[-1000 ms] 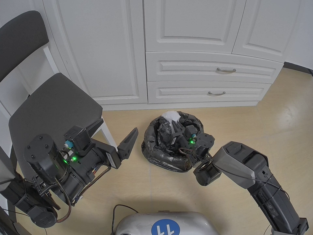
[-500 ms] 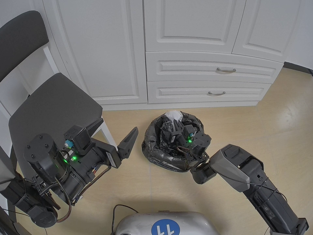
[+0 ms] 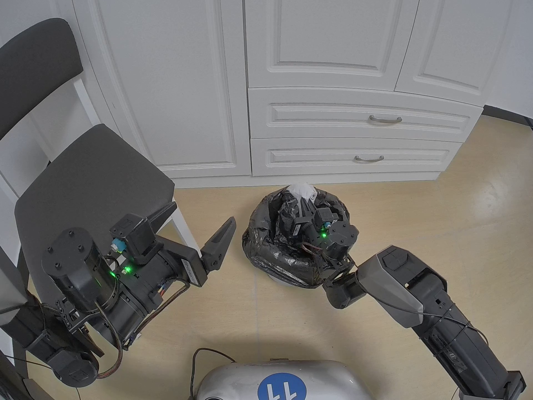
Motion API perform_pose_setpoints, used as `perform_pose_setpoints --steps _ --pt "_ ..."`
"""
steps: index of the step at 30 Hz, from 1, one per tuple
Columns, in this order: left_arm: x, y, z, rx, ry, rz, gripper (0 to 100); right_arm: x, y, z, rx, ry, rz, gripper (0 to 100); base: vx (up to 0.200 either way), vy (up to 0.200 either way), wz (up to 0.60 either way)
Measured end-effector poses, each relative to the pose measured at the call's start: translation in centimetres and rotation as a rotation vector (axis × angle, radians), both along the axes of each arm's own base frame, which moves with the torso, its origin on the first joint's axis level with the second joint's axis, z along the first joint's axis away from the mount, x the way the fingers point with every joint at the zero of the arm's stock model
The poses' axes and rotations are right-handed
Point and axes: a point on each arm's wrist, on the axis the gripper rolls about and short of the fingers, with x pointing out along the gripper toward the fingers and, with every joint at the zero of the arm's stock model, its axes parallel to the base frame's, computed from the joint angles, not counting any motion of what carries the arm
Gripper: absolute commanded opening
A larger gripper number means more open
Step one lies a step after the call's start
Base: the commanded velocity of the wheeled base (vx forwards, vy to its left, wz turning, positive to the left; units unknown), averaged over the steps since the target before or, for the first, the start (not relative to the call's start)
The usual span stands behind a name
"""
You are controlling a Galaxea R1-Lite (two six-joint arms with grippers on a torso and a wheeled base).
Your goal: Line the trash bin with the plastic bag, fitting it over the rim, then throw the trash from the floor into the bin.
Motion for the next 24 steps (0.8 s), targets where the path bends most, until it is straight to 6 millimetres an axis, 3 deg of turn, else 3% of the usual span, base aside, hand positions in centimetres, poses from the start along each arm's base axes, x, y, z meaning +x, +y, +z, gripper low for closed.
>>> perform_pose_setpoints --steps 6,12,24 --pt "0.0 0.0 0.0 0.001 0.001 0.000 100 -0.3 -2.6 -0.3 -0.093 0.062 0.009 0 0.000 0.000 0.00" --pt "0.0 0.0 -0.1 0.003 0.004 0.000 100 -0.1 -4.6 1.1 -0.136 0.051 -0.007 0 0.000 0.000 0.00" --pt "0.0 0.0 -0.1 0.003 0.003 -0.001 100 -0.9 -3.1 2.6 -0.057 0.020 0.047 0 0.000 0.000 0.00"
